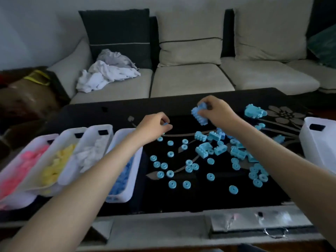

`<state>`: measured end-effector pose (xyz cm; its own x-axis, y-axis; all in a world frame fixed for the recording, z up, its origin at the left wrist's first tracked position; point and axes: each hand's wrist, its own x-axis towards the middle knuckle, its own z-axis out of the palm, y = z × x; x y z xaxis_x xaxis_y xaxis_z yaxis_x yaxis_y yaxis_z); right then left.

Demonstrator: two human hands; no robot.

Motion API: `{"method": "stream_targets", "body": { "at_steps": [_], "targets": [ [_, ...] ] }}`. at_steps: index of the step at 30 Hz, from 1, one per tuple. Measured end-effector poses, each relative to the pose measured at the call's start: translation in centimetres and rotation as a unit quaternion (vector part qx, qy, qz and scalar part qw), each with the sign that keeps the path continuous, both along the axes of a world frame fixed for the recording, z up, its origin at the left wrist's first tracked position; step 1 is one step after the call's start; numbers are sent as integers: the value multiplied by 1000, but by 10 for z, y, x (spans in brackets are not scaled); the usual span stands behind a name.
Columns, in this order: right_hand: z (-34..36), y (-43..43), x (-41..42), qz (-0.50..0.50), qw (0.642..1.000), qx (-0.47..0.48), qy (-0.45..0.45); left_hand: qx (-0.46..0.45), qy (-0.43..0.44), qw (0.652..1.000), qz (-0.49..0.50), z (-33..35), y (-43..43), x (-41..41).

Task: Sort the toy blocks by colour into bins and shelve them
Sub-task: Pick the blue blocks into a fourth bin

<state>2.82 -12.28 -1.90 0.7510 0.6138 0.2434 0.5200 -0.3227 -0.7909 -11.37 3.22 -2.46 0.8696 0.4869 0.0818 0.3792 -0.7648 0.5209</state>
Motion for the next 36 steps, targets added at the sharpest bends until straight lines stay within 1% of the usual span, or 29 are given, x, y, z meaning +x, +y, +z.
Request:
{"method": "stream_targets", "body": {
  "at_steps": [3,5,8,11,12,14,16,18,19,21,23,26,31,34,36],
  "targets": [
    [2,40,-64,83,992,47,76,48,-15,997,62,-12,17,-55],
    [-3,67,-104,119,987,49,93,70,4,993,95,-19,26,-91],
    [-20,97,-147,122,983,43,129,93,48,985,140,-30,33,-130],
    [-35,110,-173,124,982,2,143,100,104,982,120,-40,32,-153],
    [-38,112,-177,133,981,-12,141,90,98,985,107,-42,31,-158],
    [-39,112,-182,146,983,-38,106,50,48,993,96,-42,27,-167],
    [-41,112,-179,154,984,-70,54,23,2,994,106,-38,20,-170],
    [-43,106,-174,180,977,-116,18,18,-33,992,124,-36,14,-167],
    [-43,99,-173,197,972,-130,17,21,-46,991,126,-34,9,-162],
    [-43,82,-164,214,968,-126,35,35,-69,992,99,-32,-3,-149],
    [-43,61,-148,191,974,-116,41,38,-90,995,33,-31,-19,-130],
    [-42,26,-107,123,980,-155,14,45,-105,992,-47,-30,-45,-93],
    [-50,-47,-27,-25,980,-199,-13,-16,-10,989,-147,-26,-86,-27],
    [-52,-81,6,-50,966,-252,1,5,32,986,-161,-29,-95,10],
    [-53,-95,25,-45,960,-276,29,50,72,982,-166,-31,-99,36]
  ]
}}
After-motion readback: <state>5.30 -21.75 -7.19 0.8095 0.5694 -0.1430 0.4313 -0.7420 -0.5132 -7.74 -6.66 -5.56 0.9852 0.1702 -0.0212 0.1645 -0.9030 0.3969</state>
